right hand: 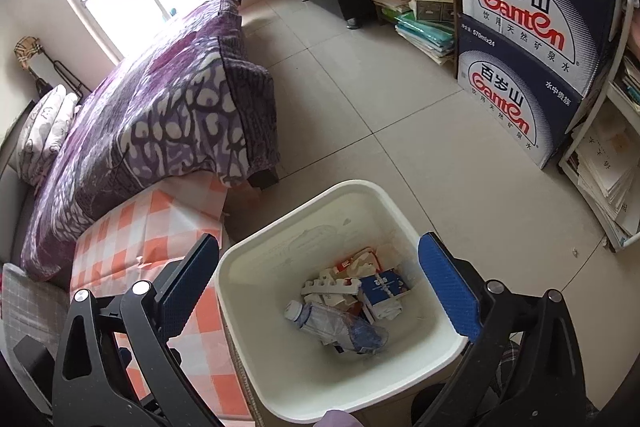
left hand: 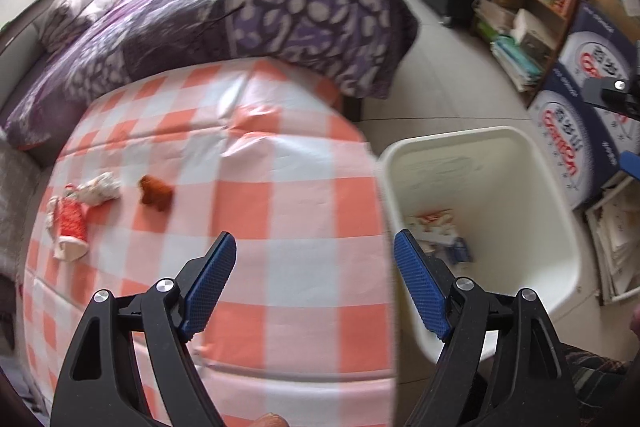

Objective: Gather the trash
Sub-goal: 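Grasp the red cup with the left tool while the right grasps the orange peel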

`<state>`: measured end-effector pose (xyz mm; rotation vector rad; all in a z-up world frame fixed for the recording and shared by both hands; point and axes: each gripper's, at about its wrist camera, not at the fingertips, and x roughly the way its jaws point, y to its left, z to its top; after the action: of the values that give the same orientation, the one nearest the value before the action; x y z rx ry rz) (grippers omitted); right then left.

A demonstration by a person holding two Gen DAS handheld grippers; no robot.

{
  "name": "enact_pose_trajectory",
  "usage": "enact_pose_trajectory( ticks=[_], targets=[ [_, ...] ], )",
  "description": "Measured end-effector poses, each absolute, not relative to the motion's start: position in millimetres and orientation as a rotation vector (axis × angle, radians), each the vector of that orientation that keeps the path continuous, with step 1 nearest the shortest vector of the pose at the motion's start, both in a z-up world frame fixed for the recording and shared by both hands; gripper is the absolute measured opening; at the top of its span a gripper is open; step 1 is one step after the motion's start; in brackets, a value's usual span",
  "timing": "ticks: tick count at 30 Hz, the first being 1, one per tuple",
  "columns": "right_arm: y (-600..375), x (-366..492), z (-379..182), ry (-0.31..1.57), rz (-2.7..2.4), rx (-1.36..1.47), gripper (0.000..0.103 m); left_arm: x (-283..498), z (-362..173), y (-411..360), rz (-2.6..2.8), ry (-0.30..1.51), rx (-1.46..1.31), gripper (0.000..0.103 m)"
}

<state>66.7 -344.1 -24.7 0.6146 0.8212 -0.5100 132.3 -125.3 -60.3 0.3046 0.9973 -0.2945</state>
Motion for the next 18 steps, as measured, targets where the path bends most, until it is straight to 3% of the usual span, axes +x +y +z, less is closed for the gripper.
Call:
enact_pose_trajectory(
  ticks=[18],
  targets=[
    [-234, 143, -54, 0.944, -0.380, 0.447, 0.096, 222, -73, 75, 0.263, 1.023, 0.269, 0.079]
  ],
)
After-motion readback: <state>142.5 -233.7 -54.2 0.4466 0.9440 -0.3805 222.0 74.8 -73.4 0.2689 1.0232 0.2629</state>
